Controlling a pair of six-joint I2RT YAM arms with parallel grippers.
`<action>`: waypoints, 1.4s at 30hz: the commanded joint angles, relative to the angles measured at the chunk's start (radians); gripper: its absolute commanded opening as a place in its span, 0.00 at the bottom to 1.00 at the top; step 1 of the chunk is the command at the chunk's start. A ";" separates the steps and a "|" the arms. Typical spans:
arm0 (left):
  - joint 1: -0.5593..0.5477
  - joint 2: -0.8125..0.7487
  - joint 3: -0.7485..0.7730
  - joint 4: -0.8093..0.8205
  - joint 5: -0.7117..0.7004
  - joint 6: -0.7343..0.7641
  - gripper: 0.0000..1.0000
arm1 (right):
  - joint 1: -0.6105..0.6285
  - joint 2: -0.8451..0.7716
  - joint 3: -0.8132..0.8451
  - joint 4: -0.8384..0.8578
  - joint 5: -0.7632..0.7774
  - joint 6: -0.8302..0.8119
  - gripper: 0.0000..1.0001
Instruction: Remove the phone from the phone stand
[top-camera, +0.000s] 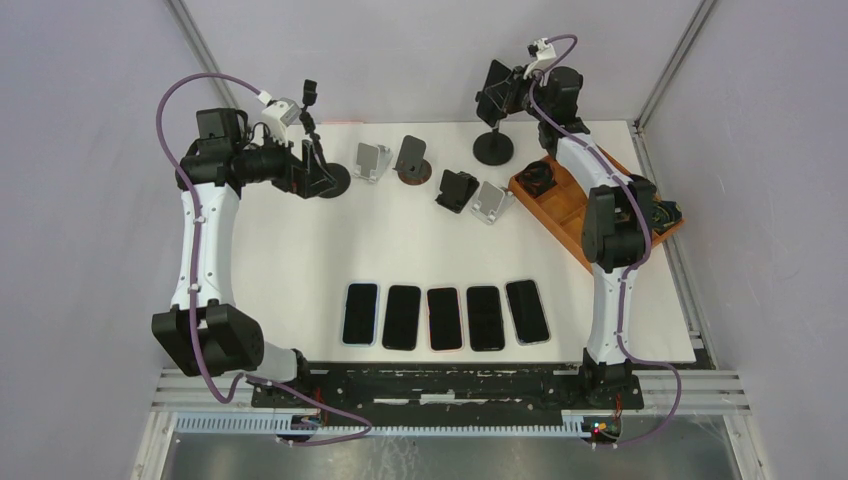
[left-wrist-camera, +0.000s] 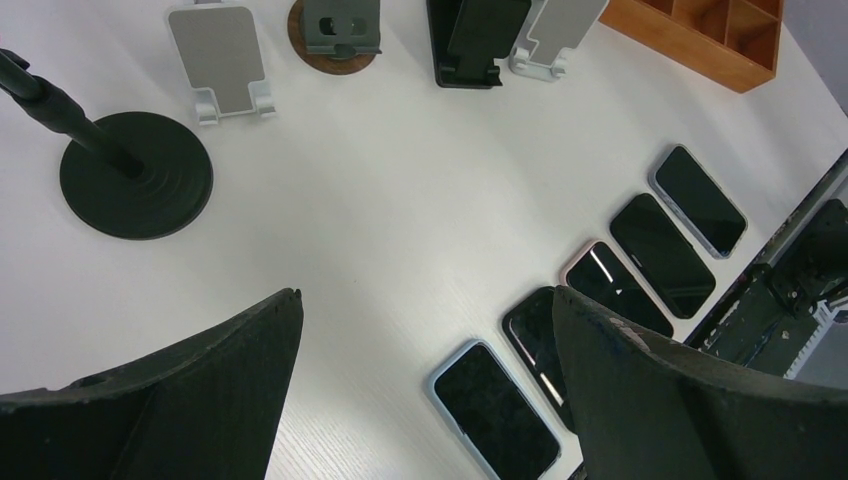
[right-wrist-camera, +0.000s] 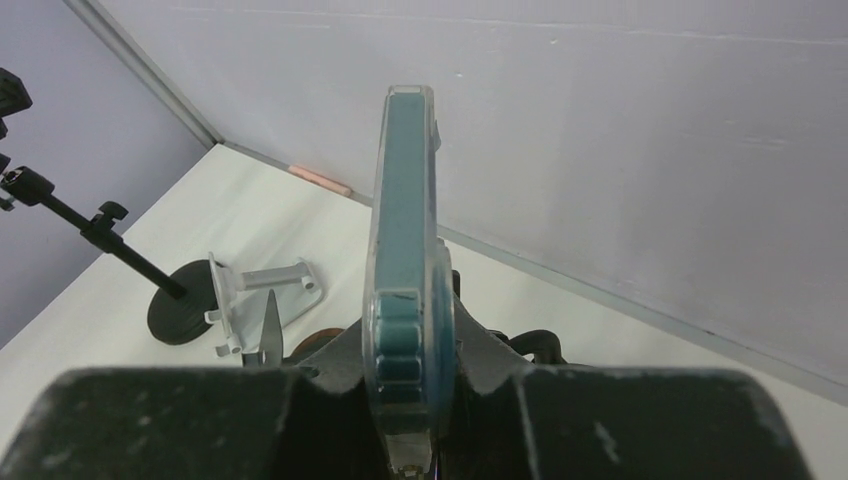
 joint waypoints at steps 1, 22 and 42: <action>-0.001 -0.025 0.005 -0.009 0.046 0.050 1.00 | -0.001 -0.109 0.092 0.166 0.041 0.000 0.00; 0.000 -0.053 0.056 -0.034 0.120 0.020 1.00 | 0.074 -0.530 -0.133 0.065 -0.035 0.012 0.00; -0.001 -0.069 0.048 -0.036 0.079 0.003 1.00 | 0.406 -0.591 -0.484 0.117 -0.211 0.096 0.00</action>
